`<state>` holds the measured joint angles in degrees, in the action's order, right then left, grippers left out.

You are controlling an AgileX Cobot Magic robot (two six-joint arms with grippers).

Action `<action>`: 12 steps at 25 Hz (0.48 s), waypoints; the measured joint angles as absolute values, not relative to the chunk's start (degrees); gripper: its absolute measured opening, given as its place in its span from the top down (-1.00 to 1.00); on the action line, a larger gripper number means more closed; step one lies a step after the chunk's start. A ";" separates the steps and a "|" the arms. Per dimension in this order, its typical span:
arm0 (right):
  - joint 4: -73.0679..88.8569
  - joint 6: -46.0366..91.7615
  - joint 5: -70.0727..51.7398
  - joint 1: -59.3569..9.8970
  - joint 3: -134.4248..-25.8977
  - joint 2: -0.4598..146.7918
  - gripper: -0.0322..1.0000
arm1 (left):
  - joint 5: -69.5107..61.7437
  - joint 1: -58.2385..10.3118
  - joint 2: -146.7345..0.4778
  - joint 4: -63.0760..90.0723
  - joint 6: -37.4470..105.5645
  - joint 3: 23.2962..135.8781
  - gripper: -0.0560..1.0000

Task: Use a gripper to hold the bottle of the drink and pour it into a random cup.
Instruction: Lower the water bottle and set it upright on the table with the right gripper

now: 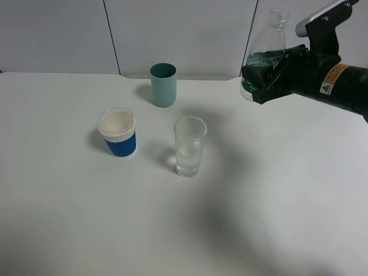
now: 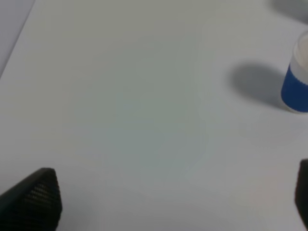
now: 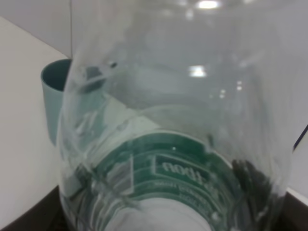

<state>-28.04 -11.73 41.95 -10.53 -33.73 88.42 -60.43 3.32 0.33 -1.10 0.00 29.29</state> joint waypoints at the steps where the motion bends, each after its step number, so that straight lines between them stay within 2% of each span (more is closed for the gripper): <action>1: -27.27 -11.22 43.30 -10.47 -33.37 89.72 -0.16 | -60.43 3.32 0.33 -1.10 0.00 29.29 -0.96; 12: -25.79 -10.96 58.54 -10.47 -33.09 104.78 -0.16 | -60.43 3.32 0.33 -1.10 0.00 29.29 -0.96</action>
